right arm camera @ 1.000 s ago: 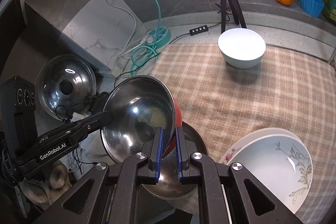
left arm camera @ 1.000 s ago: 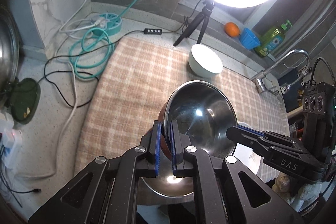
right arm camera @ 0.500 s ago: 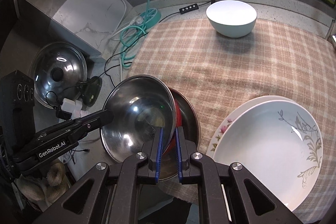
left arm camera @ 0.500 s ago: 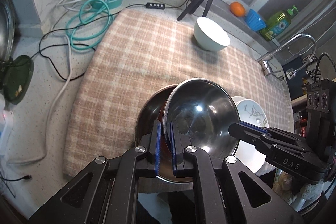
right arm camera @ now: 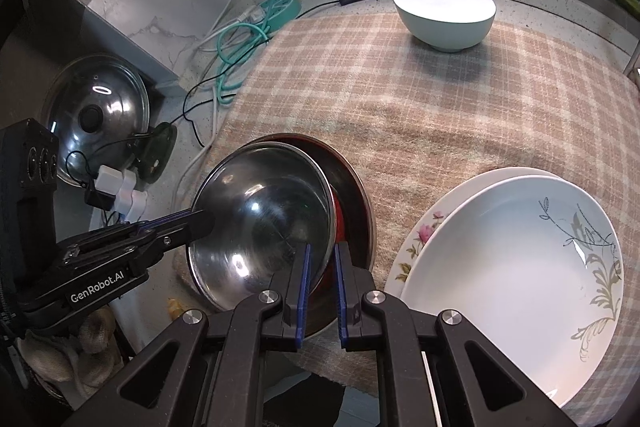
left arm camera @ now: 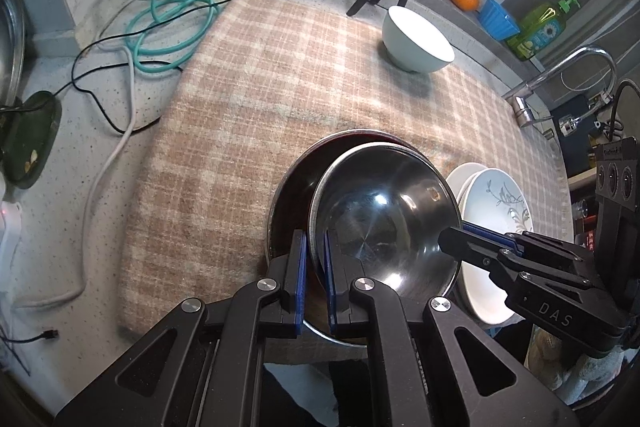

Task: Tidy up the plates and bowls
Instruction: 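Lower the red-exterior bowl into the large steel bowl and open the left gripper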

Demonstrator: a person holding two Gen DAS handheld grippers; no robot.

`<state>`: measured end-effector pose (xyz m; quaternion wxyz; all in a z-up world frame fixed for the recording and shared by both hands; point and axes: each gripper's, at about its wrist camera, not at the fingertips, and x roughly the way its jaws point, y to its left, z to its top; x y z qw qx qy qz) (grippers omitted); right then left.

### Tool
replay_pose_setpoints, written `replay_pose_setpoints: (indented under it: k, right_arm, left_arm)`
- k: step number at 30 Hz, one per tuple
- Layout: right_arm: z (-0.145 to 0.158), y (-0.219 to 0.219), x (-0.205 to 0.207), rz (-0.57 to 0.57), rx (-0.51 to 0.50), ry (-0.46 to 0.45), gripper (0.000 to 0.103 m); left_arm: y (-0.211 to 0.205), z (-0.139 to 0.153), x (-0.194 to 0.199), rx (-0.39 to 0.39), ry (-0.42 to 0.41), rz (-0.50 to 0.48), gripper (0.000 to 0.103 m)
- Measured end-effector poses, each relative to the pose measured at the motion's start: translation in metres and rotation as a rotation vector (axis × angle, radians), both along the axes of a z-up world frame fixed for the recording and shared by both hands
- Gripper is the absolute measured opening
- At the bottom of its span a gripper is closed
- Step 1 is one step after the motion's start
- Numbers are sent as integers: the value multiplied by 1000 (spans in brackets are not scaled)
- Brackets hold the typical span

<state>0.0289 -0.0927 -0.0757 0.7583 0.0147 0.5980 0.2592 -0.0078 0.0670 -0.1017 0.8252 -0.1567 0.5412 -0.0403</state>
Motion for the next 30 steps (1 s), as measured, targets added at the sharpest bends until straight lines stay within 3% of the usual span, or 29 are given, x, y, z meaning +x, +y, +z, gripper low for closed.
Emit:
replay_pose_setpoints:
  k: [30]
  right_arm:
    - [-11,17,-1,61,-111,-57,13]
  left_arm:
    - [-5,-15,2,28,14,-4,7]
